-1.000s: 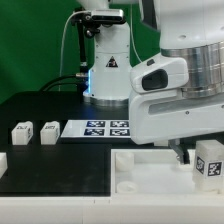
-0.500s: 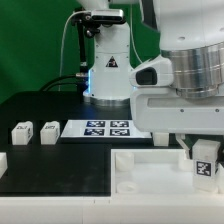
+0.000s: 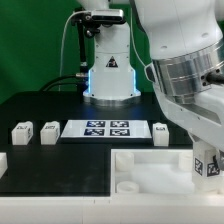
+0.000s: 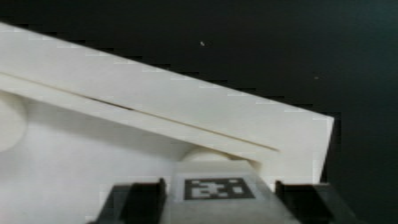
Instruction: Assemble one leg
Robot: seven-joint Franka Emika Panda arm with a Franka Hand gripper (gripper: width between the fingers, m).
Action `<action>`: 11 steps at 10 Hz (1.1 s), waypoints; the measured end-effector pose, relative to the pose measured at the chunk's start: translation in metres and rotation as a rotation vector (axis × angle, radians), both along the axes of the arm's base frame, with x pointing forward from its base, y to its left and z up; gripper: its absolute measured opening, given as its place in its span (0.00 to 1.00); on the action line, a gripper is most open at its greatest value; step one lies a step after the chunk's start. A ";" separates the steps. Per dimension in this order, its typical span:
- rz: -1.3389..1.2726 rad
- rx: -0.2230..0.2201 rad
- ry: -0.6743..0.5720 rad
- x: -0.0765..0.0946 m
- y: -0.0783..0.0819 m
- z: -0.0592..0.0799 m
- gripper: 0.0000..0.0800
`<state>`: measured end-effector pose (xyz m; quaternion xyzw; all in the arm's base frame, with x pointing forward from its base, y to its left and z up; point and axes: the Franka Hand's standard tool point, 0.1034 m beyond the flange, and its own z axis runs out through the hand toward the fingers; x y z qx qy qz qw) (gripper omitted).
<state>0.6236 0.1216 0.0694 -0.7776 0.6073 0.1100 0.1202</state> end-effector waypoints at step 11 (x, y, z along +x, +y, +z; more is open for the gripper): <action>0.980 -0.065 -0.282 0.001 -0.004 -0.001 0.81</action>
Offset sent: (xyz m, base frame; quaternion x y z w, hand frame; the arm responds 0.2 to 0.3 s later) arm 0.0000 0.0000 0.0000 0.0000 0.0000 0.0000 1.0000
